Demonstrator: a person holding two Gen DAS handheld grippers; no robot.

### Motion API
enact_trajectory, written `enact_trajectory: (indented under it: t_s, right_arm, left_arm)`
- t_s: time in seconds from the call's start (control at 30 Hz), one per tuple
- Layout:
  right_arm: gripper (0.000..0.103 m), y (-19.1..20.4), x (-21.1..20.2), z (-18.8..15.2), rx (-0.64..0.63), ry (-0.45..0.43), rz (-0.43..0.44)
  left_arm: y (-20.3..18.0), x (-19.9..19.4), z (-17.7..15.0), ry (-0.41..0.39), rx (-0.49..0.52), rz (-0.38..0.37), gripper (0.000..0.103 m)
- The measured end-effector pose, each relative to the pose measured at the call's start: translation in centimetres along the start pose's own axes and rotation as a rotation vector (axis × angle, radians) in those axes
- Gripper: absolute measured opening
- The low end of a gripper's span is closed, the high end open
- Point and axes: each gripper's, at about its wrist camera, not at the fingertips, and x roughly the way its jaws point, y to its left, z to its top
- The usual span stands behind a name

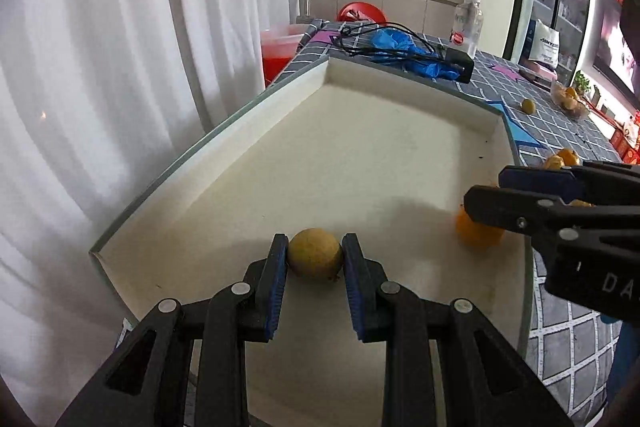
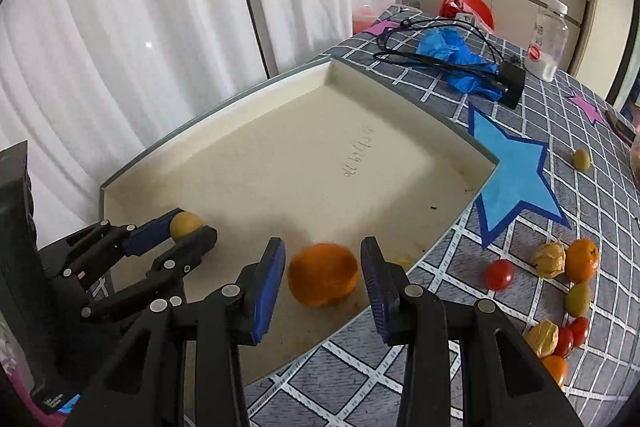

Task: Organize fruits
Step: 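Carry both fruits over the white tray and open both tools to drop them, then withdraw both tools from the tray back toward the fruits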

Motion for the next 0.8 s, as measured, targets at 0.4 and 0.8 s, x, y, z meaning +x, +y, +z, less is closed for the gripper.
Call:
enact_trajectory:
  t_s: [0.4,0.8]
  right_arm:
    - [0.103,-3.6,-4.0,-0.4,0.088,-0.087,-0.032]
    - [0.103,-15.6,-8.5,-7.1,0.393,-0.115,-0.088]
  left_arm:
    - [-1.5,-2.6,0.6,-0.068,0.007,-0.031,0.08]
    - [-10.9,-6.6,0.6,-0.122,0.196,-0.166,0.084]
